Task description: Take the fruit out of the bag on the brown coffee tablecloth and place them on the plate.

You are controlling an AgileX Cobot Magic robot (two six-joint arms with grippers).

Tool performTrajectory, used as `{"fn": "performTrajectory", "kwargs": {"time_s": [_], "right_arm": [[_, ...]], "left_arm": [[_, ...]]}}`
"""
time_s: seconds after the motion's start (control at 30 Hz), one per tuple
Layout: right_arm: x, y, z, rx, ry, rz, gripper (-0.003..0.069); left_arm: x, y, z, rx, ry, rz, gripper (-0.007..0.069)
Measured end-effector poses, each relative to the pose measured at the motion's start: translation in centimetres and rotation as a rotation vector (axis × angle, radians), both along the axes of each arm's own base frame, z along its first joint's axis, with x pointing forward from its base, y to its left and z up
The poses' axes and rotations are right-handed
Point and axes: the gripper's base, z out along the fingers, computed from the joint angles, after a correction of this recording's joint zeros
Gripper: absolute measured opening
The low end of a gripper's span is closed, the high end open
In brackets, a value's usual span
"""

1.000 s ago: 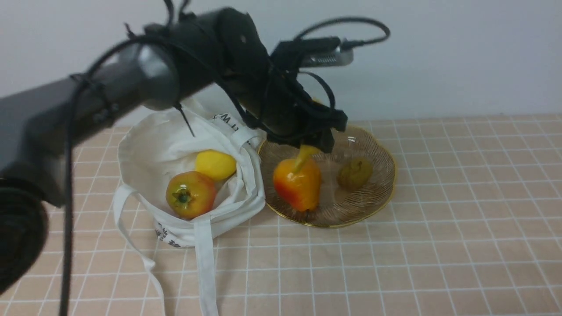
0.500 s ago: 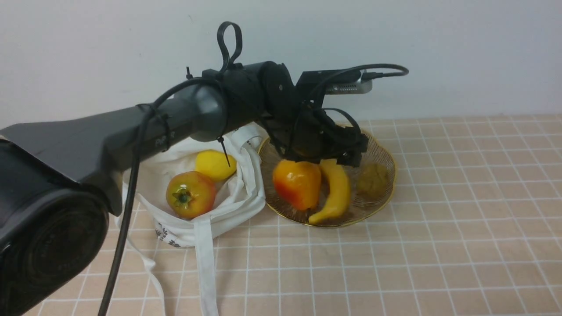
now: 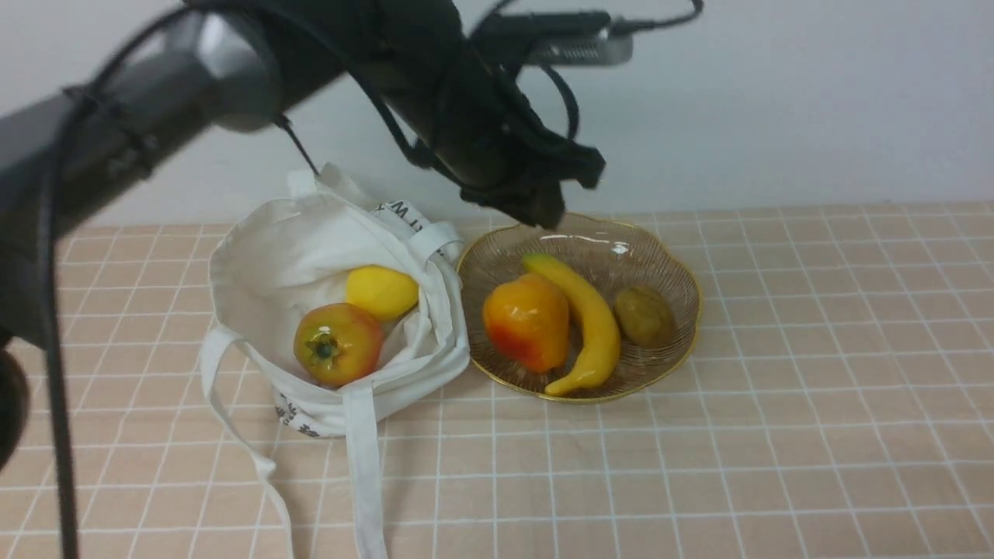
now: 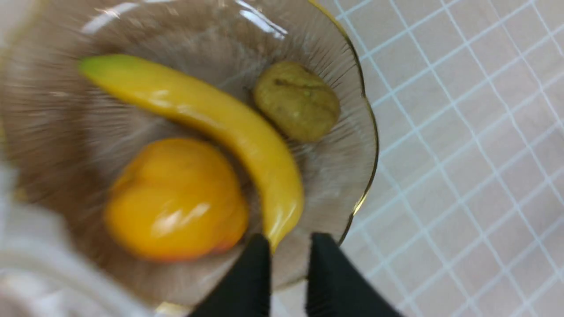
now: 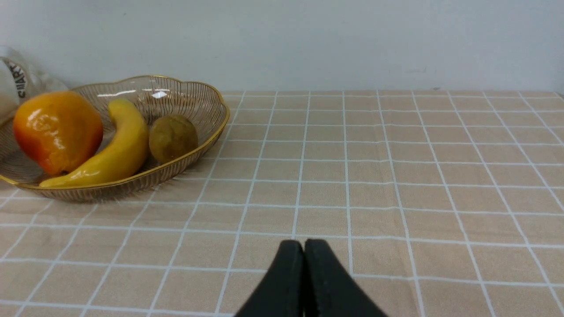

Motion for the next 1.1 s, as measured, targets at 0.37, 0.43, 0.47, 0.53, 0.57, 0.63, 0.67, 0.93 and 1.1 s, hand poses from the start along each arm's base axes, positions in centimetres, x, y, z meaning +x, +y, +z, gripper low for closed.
{"fn": "performTrajectory", "kwargs": {"time_s": [0.37, 0.43, 0.47, 0.53, 0.57, 0.63, 0.67, 0.93, 1.1], "right_arm": [[0.0, 0.0, 0.0, 0.0, 0.0, 0.0, -0.0014], [0.0, 0.0, 0.0, 0.0, 0.0, 0.0, -0.0014], [0.0, 0.0, 0.0, 0.0, 0.0, 0.0, -0.0014], [0.0, 0.0, 0.0, 0.0, 0.0, 0.0, -0.0014], [0.0, 0.0, 0.0, 0.0, 0.0, 0.0, -0.0014], [0.0, 0.0, 0.0, 0.0, 0.0, 0.0, -0.0014], [0.0, 0.0, 0.0, 0.0, 0.0, 0.0, -0.0014], [0.0, 0.0, 0.0, 0.0, 0.0, 0.0, -0.0014], [0.0, 0.0, 0.0, 0.0, 0.0, 0.0, -0.0014]], "left_arm": [[-6.1, 5.3, 9.3, 0.105, -0.199, -0.029, -0.0008], [-7.3, 6.2, 9.6, 0.133, -0.21, -0.017, -0.0008], [-8.0, 6.7, 9.5, 0.15, -0.206, -0.015, -0.0008], [-9.1, 7.4, 8.8, 0.182, -0.185, -0.013, -0.0008], [-9.7, 7.7, 8.8, 0.189, -0.184, -0.012, -0.0008], [-11.8, 8.9, 8.0, 0.209, -0.158, -0.004, -0.0008], [-12.9, 9.4, 7.5, 0.216, -0.137, 0.004, -0.0008], [-21.7, 13.7, 4.3, 0.074, -0.26, 0.14, -0.0008], [-24.9, 15.3, -1.0, -0.005, -0.348, 0.189, -0.0008]]}}
